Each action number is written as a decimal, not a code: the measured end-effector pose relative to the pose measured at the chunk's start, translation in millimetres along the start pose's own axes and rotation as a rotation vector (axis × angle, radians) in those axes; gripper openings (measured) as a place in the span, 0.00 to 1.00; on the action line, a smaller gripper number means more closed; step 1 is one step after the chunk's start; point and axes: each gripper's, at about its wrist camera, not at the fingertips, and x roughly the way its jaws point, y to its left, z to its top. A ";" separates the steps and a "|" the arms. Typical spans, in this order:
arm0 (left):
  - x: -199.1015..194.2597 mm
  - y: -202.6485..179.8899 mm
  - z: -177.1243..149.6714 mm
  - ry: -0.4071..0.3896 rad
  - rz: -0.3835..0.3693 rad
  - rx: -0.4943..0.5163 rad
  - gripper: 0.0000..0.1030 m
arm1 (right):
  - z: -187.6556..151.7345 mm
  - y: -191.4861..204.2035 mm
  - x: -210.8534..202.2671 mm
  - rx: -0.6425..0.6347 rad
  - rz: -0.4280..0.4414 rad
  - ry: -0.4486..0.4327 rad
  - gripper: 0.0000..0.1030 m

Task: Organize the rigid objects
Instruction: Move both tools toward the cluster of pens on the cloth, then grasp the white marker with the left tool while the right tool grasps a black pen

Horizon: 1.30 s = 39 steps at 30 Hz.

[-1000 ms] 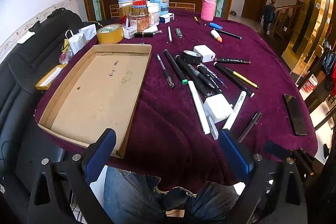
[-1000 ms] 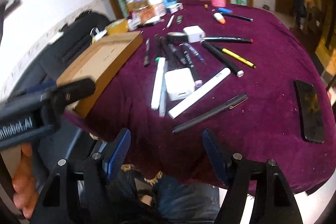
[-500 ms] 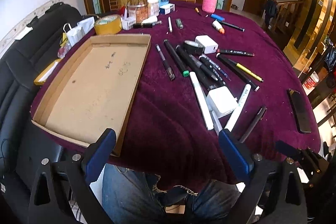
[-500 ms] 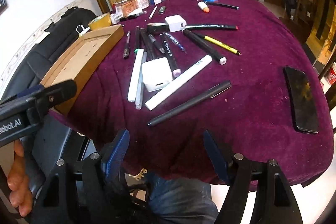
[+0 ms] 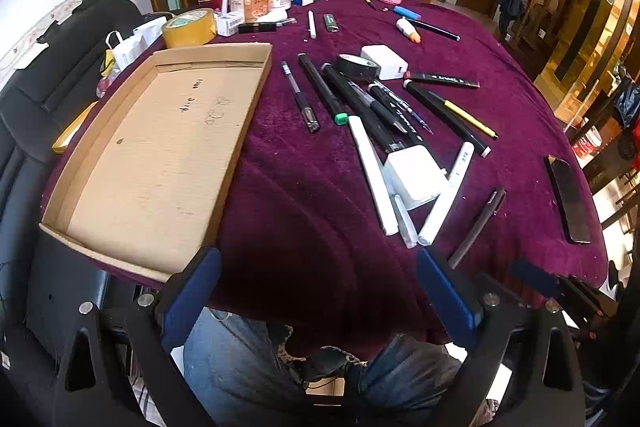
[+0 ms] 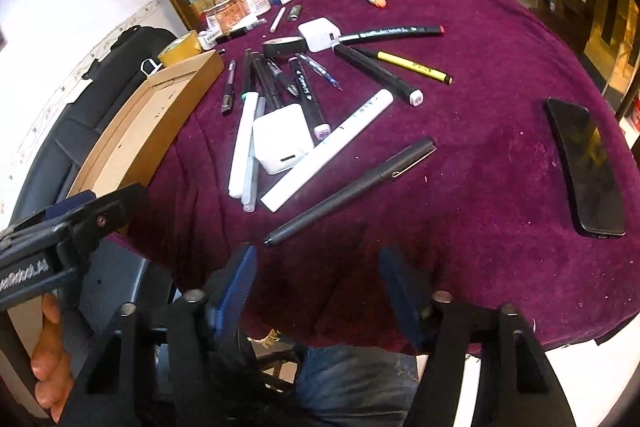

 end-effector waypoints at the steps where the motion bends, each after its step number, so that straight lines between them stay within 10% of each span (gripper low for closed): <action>1: 0.8 -0.7 0.1 0.001 -0.001 0.004 0.95 | 1.0 -1.6 1.9 0.009 0.005 0.005 0.59; 22: 32.5 11.9 24.3 0.035 -0.062 -0.066 0.89 | 41.6 -22.7 42.2 0.147 -0.001 0.045 0.43; 28: 46.0 12.8 32.1 0.061 -0.057 -0.061 0.81 | 49.5 -18.8 47.4 0.158 -0.049 0.038 0.42; 39: 82.7 -5.2 60.0 0.115 -0.126 -0.044 0.53 | 50.7 -24.0 39.6 0.119 -0.119 -0.004 0.10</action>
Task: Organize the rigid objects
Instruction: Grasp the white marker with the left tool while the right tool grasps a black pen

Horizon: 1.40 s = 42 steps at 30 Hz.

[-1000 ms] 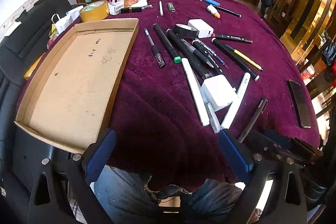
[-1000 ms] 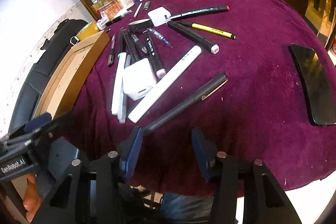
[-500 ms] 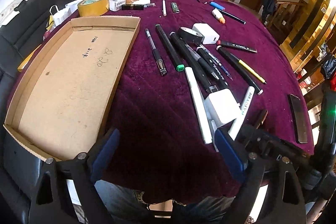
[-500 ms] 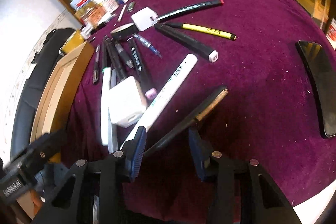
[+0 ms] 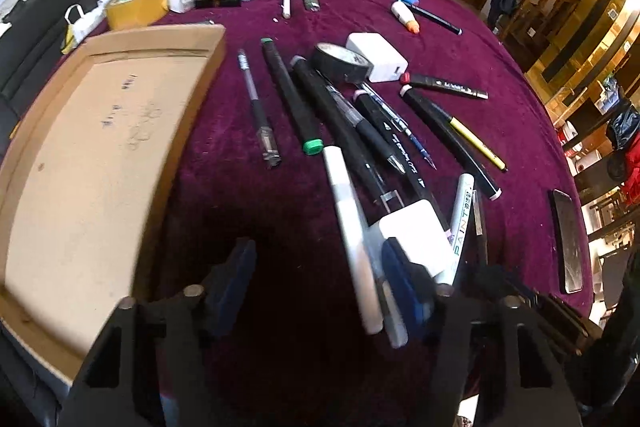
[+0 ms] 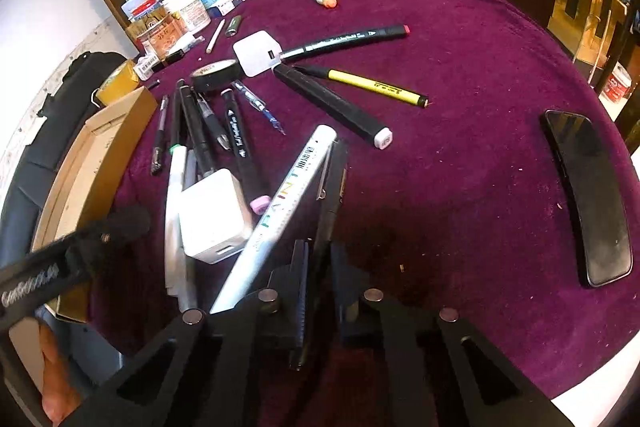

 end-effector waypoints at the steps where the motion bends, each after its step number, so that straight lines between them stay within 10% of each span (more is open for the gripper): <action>1: 3.3 -1.3 1.0 0.011 -0.006 -0.002 0.50 | -0.1 -0.4 -0.5 -0.001 0.004 0.000 0.10; 11: 21.7 -10.8 4.4 0.063 -0.022 -0.010 0.19 | -2.1 -4.7 1.7 -0.010 0.052 -0.004 0.12; 20: 26.3 -16.5 7.7 0.040 0.011 0.027 0.16 | -3.0 1.2 5.5 -0.035 0.035 -0.005 0.14; 42: -38.7 30.2 -1.9 -0.013 -0.222 -0.151 0.10 | -13.8 -8.1 -22.8 0.055 0.078 -0.075 0.09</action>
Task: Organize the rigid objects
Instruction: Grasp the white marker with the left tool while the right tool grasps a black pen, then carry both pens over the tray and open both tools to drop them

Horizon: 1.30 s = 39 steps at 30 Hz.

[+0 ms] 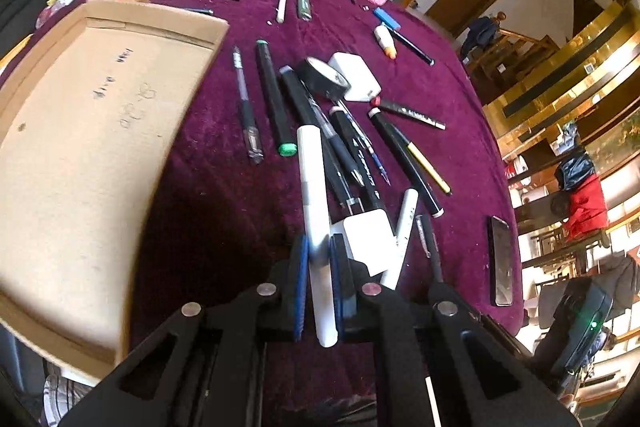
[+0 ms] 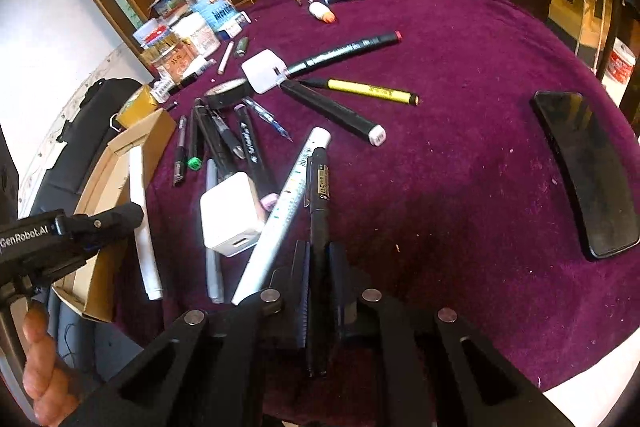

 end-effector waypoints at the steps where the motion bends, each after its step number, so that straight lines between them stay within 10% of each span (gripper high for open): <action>1: -2.8 2.6 -0.4 0.003 -0.008 -0.007 0.10 | -0.3 1.9 -2.7 -0.005 0.001 -0.009 0.09; 17: -53.4 50.9 -13.4 0.004 -0.073 -0.102 0.10 | -9.6 81.4 -33.2 -0.197 0.161 -0.074 0.09; 39: -79.5 184.5 9.0 -0.029 0.011 -0.300 0.10 | -10.0 251.2 46.3 -0.455 0.346 0.110 0.09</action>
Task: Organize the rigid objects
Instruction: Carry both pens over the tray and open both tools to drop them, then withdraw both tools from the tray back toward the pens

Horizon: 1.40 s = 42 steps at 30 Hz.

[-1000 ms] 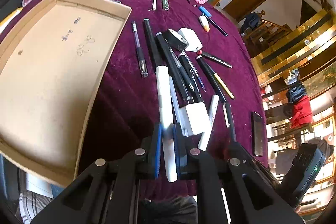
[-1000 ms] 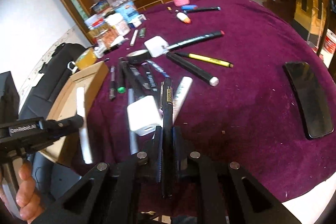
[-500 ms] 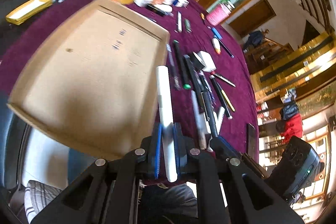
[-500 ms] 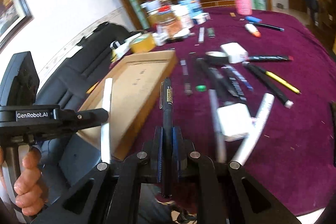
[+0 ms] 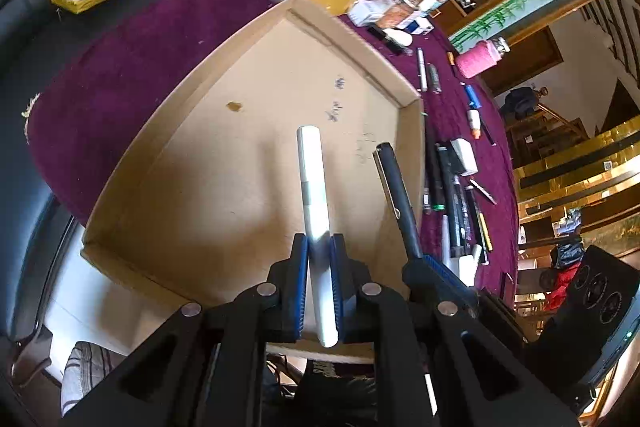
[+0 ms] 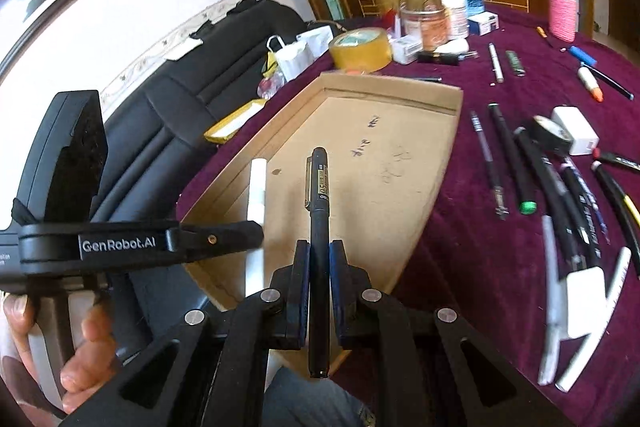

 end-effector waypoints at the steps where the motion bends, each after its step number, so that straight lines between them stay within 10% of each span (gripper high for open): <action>1: 3.6 4.5 2.4 0.004 0.000 -0.009 0.10 | 1.4 1.3 5.7 -0.002 -0.002 0.009 0.09; 29: 27.1 8.3 1.3 -0.053 0.177 0.067 0.11 | -7.6 10.8 64.9 -0.079 -0.141 0.091 0.10; 36: 13.5 -10.8 -11.3 -0.129 0.209 0.120 0.55 | -12.7 -1.0 42.7 -0.020 -0.043 0.052 0.25; 42: -1.1 -40.7 -32.5 -0.179 0.259 0.172 0.58 | -26.7 -10.0 -7.0 0.007 -0.016 -0.038 0.32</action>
